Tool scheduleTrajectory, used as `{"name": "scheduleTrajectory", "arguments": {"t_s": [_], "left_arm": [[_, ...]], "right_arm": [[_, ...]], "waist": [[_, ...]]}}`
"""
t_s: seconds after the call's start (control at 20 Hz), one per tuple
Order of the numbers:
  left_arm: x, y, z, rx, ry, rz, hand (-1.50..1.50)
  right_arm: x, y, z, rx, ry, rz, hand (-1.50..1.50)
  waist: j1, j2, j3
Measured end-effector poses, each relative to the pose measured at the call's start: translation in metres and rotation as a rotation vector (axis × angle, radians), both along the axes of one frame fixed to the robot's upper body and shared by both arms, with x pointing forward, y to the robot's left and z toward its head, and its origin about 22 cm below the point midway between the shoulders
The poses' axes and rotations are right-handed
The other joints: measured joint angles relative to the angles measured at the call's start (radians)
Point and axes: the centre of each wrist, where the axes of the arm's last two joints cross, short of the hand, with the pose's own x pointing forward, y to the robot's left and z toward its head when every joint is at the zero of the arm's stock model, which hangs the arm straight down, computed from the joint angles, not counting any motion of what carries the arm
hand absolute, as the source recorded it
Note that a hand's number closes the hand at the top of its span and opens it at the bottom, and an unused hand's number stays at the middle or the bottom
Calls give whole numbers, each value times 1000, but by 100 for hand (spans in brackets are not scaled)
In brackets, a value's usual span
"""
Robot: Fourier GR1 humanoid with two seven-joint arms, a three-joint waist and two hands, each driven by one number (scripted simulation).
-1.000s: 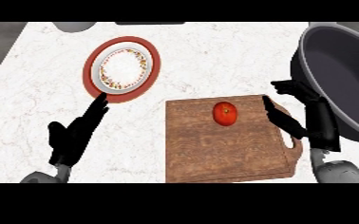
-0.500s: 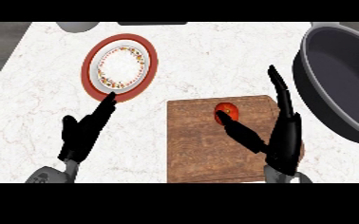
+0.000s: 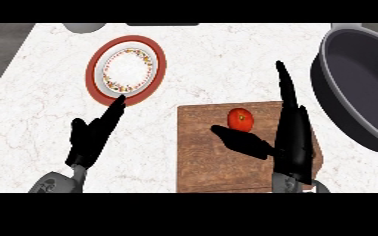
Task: Pick the tomato from the cutting board and place it in the pot
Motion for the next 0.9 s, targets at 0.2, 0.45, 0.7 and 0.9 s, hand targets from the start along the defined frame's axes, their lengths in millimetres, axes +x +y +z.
{"name": "scheduleTrajectory", "arguments": {"t_s": [0.2, 0.45, 0.7, 0.9], "left_arm": [[3, -4, 1, -4, 3, -12, 0], [6, -5, 1, -8, 2, -18, 0], [4, -7, -2, -8, -6, -17, 0], [2, -1, -2, -5, -12, -18, 0]], "right_arm": [[15, 4, 6, 36, 138, 12, -150], [26, 5, -13, 18, 347, 93, -150], [30, -10, -34, -13, 438, 111, -150], [26, -27, -48, -39, 429, 91, -150]], "waist": [[9, 3, 1], [13, 6, 2], [12, 4, 4], [10, 3, 3]]}}
